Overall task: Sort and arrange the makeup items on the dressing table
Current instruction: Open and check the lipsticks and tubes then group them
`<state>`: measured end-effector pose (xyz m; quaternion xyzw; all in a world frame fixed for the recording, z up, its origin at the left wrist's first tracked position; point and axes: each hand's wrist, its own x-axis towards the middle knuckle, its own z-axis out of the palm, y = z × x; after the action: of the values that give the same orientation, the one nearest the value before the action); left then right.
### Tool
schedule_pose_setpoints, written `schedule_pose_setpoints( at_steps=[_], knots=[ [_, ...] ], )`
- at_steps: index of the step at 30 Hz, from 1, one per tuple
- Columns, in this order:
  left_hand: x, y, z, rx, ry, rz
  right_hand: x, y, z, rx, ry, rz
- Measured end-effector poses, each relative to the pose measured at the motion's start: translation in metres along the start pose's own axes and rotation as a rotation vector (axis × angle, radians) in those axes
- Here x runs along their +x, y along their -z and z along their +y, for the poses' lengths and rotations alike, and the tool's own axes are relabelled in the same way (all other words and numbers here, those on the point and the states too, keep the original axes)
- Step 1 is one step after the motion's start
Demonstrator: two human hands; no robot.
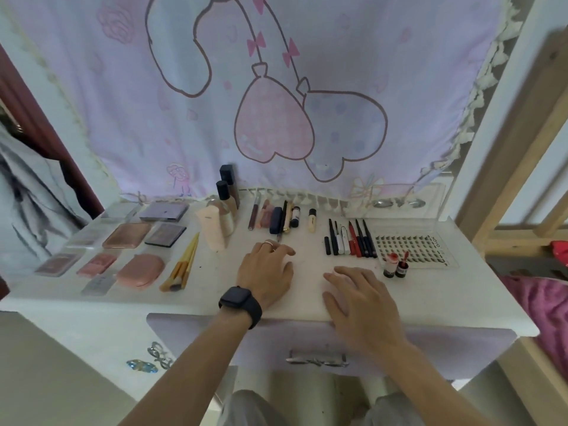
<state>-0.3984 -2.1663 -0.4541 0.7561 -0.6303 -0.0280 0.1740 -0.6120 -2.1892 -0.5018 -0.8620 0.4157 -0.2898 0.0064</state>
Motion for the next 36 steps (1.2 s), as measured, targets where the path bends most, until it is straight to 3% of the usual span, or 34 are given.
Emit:
schedule_pose_setpoints(
  at_steps=[5, 13, 16, 24, 28, 32, 36],
  knots=[
    [0.038, 0.003, 0.008, -0.013, -0.059, 0.005, 0.004, -0.01, 0.0, -0.028, -0.038, -0.042],
    [0.107, -0.01, 0.031, 0.256, -0.132, -0.037, 0.004, -0.01, -0.003, -0.012, -0.043, -0.012],
    [0.121, -0.013, 0.037, 0.35, -0.112, -0.06, 0.005, -0.008, -0.004, -0.004, -0.046, -0.011],
    [0.122, -0.007, 0.05, 0.269, 0.005, -0.051, 0.005, -0.004, -0.003, -0.001, -0.06, -0.021],
    [0.108, 0.011, 0.042, 0.106, 0.1, 0.052, 0.003, -0.005, -0.003, 0.012, -0.071, -0.042],
    [0.063, 0.018, 0.033, -0.35, 0.142, 0.17, 0.005, -0.001, -0.005, 0.018, -0.117, -0.077],
    [0.001, 0.007, 0.03, -0.741, 0.096, 0.145, 0.011, 0.006, -0.01, 0.212, -0.314, -0.114]
  ],
)
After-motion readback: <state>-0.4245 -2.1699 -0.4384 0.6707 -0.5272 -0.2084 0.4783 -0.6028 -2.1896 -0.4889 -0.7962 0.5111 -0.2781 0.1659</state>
